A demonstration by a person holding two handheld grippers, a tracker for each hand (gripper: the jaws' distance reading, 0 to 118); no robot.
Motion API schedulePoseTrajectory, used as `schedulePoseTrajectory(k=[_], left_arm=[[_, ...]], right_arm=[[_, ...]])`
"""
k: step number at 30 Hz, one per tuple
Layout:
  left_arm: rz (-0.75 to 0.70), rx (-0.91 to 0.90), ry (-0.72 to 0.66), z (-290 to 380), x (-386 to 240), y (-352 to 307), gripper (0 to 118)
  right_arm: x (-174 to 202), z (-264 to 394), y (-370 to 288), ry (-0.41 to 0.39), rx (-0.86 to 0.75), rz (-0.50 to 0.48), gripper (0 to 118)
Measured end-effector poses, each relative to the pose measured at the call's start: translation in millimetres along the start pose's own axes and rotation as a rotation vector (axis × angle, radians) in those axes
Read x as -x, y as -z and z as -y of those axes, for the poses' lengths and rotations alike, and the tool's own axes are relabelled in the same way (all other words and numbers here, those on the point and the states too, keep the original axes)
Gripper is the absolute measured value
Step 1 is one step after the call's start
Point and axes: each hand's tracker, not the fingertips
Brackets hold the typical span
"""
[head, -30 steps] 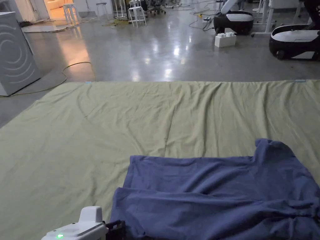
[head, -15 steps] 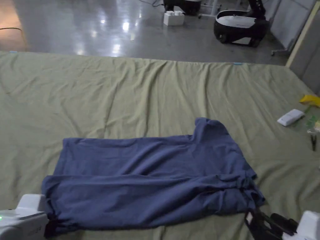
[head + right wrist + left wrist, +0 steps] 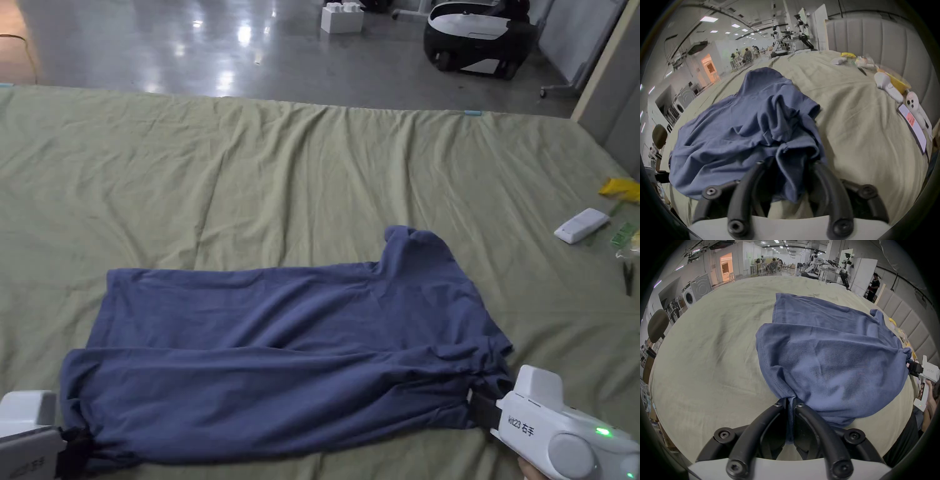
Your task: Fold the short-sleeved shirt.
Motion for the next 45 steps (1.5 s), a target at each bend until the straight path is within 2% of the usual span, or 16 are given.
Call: schedulePoseTrajectory(k=[4, 7, 9, 14, 19, 24, 25, 26, 27, 28, 29, 31, 33, 37, 41, 45], left_arm=[[-0.033, -0.023, 0.069, -0.9, -3.0, -2.3, 8], [-0.017, -0.146, -0.031, -4.4, 6.4, -34.2, 7], [-0.051, -0.249, -0.025, -4.1, 9.2, -62.4, 7], [-0.047, -0.285, -0.015, 13.6, 19.9, -114.0, 7], [-0.04, -0.241, -0.011, 69.7, 26.3, -126.6, 7], [-0.02, -0.186, -0.025, 112.0, 22.3, -104.5, 10], [-0.025, -0.181, -0.032, 116.4, 23.3, -99.4, 20], [-0.034, -0.172, -0.044, 118.9, 25.5, -95.4, 40], [-0.045, -0.169, -0.061, 119.9, 25.9, -91.0, 68], [-0.05, -0.167, -0.081, 121.4, 29.3, -91.4, 78], [-0.037, -0.184, -0.114, 123.0, 33.2, -97.1, 78], [-0.001, -0.261, -0.188, 122.8, 35.6, -120.5, 78], [0.018, -0.37, -0.198, 123.2, 34.7, -151.3, 78], [-0.05, -0.587, -0.134, 116.0, 15.9, -219.7, 78], [-0.05, -0.832, -0.12, 116.1, -16.4, -293.0, 78], [-0.108, -1.006, -0.008, 121.5, -52.3, -337.1, 78]], right_arm=[[0.3, -4.1, -15.0, 0.1, 0.005, 0.013, 13], [10.6, -10.3, -46.4, 0.085, -0.096, 0.056, 12], [15.7, -10.8, -72.6, 0.08, -0.147, 0.052, 12], [14.6, 8.0, -129.2, 0.072, -0.178, 0.054, 12], [-0.3, 53.8, -161.5, 0.088, -0.121, 0.039, 12], [-4.6, 84.2, -145.7, 0.022, 0.007, 0.049, 13], [-5.7, 86.2, -139.6, 0.017, 0.049, 0.048, 16], [-9.0, 88.8, -132.2, 0.016, 0.086, 0.059, 29], [-12.4, 89.6, -128.7, 0.043, 0.113, 0.06, 61], [-20.9, 90.5, -126.4, 0.11, 0.128, 0.043, 84], [-31.4, 91.6, -124.8, 0.175, 0.138, 0.007, 96], [-51.5, 91.3, -134.1, 0.286, 0.103, -0.021, 89], [-60.7, 89.1, -156.9, 0.329, 0.011, -0.035, 89], [-58.4, 69.5, -228.5, 0.248, -0.199, -0.067, 89], [-17.7, 47.1, -308.0, 0.072, -0.462, -0.117, 89], [19.5, 36.1, -350.9, -0.04, -0.629, -0.188, 90]])
